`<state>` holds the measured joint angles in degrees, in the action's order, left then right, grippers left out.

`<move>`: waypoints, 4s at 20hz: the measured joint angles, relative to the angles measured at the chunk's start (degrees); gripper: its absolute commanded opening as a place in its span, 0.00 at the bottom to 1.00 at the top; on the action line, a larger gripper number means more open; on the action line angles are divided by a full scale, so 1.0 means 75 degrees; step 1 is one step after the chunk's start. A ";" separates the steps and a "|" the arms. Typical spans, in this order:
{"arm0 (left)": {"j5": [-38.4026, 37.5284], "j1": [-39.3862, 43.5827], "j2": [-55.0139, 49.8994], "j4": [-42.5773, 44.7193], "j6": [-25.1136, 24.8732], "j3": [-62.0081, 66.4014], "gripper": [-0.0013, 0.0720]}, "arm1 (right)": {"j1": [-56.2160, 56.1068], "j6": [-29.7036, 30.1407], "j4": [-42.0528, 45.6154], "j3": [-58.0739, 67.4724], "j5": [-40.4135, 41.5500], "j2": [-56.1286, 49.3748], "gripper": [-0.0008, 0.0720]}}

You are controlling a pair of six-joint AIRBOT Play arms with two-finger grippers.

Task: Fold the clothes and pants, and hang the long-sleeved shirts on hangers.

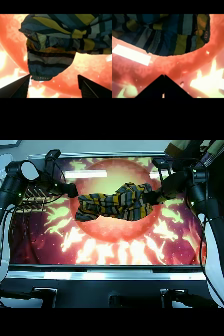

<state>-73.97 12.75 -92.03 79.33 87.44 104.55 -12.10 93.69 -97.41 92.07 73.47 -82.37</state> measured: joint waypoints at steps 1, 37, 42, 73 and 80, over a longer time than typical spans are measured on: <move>0.0003 0.0000 0.0000 0.0003 0.0000 0.0000 0.94 | 0.0000 0.0000 0.0000 0.0000 0.0000 0.0000 0.05; 0.1612 -0.2200 -0.1778 -0.3856 -0.2049 -0.2882 0.92 | 0.0012 -0.0664 -0.0067 0.0000 0.1265 0.1784 0.68; 0.1676 -0.1929 -0.2066 -0.4106 -0.2218 -0.2908 0.05 | 0.0012 -0.1894 0.0883 0.0000 0.0035 0.2815 0.67; 0.0877 -0.1874 -0.2020 -0.4383 -0.2349 -0.2465 0.05 | 0.2404 -0.0909 -0.5103 -0.0647 -0.2136 -0.3797 0.05; 0.0810 -0.1891 -0.0813 -0.4348 -0.2433 -0.1204 0.04 | 0.2349 -0.0128 -0.5237 -0.0641 -0.1679 -0.1227 0.05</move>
<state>-67.90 -1.43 -98.13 46.72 69.19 95.53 5.52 92.73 -136.68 87.26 60.88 -91.57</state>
